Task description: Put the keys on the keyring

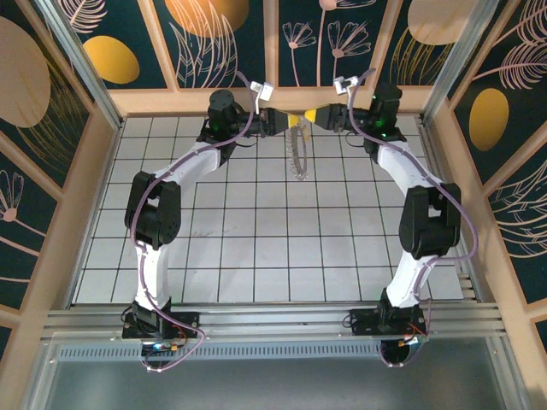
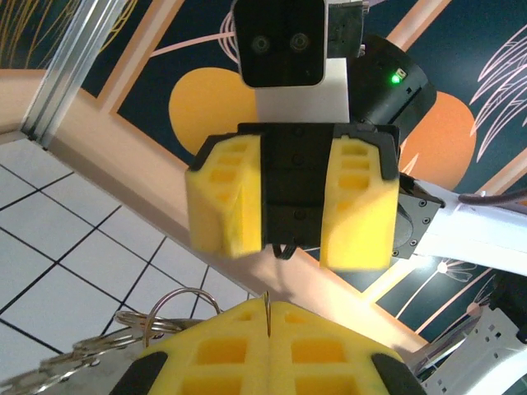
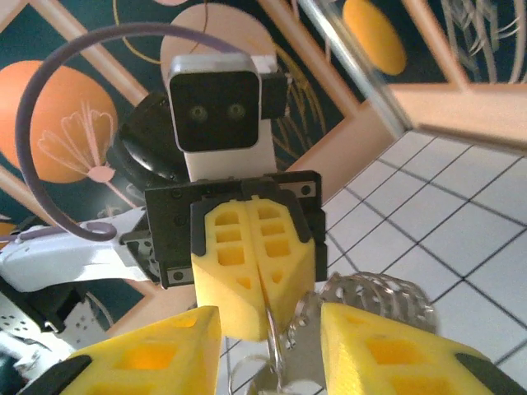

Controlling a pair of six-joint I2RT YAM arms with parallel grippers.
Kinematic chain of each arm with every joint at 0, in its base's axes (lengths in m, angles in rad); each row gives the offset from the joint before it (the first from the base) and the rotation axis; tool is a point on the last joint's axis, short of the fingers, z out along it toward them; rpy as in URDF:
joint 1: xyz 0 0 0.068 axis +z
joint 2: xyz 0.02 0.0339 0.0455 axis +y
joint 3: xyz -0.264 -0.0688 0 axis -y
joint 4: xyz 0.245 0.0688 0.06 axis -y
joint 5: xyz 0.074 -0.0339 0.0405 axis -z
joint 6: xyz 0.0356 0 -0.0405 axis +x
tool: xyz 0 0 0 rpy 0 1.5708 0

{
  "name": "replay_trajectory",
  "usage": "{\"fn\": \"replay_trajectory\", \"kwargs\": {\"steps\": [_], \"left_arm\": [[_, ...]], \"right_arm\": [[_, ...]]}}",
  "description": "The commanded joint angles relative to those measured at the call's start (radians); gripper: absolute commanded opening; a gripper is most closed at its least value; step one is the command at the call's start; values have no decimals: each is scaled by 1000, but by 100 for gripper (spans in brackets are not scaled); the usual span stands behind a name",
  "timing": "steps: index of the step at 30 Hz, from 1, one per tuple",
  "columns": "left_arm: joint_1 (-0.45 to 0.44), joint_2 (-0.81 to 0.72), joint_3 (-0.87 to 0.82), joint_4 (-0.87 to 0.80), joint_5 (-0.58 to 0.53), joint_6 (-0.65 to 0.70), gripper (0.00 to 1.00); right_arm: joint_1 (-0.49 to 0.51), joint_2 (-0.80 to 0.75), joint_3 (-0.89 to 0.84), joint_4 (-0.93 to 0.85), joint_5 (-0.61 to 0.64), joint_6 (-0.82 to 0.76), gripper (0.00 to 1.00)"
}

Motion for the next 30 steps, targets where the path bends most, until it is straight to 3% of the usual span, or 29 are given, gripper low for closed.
{"fn": "replay_trajectory", "kwargs": {"steps": [1,6,13,30], "left_arm": [[-2,-44,2,94,23,-25,0],[-2,-60,0,124,41,-41,0],[-7,-68,-4,181,61,-94,0],[-21,-77,0,173,68,-97,0]], "right_arm": [[-44,-109,-84,123,67,52,38],[-63,-208,-253,135,159,-10,38],[-35,-240,-389,256,122,-22,46],[48,-186,-332,323,111,-15,47]]}}
